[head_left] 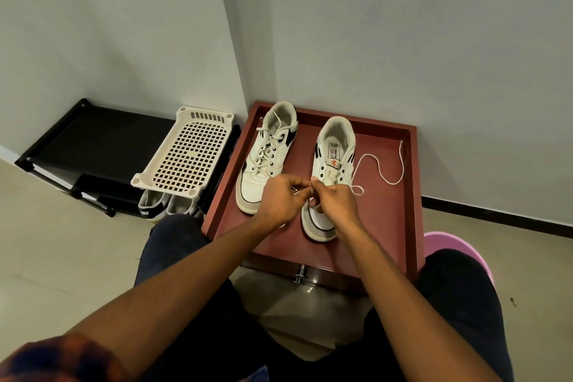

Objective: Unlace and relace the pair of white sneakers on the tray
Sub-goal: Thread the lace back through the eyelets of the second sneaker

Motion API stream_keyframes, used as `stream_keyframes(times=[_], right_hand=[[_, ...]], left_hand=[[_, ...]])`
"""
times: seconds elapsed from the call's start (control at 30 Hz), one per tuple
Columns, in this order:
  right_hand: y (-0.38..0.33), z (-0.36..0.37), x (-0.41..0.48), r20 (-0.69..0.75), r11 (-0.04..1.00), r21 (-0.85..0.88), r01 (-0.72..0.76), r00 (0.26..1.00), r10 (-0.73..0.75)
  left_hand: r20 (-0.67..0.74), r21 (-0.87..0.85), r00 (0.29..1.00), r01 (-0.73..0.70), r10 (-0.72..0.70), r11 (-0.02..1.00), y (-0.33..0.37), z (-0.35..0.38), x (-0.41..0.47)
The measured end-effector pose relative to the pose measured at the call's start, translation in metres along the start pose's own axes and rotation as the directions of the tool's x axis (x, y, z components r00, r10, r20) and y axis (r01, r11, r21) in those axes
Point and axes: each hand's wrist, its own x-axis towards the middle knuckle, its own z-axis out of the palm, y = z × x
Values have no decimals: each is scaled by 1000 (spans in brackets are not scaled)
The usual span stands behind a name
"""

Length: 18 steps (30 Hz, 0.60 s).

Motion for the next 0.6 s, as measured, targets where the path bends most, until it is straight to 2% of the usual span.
stream_keyframes(times=[0.07,0.17,0.23,0.43,0.6], right_hand=[[-2,-12,5,-27,1000,-19,23,999,-24],[-4,-40,18,-217,992,-98,81,971,-100],[-4,-54,27,-285,978,-188,89,948,-141],[-5,-50,41,-277,900,-427,86,935,-221],[-3,-52,49,-258,903,-416,108,938,-231]], left_hand=[[-14,15,999,37,-37,999,-2,2,4],[-5,-12,995,99,-99,995,-3,5,10],[15,-18,994,106,-105,994,-1,7,16],[49,59,998,42,-44,997,6,12,34],[78,171,996,-54,41,984,9,19,42]])
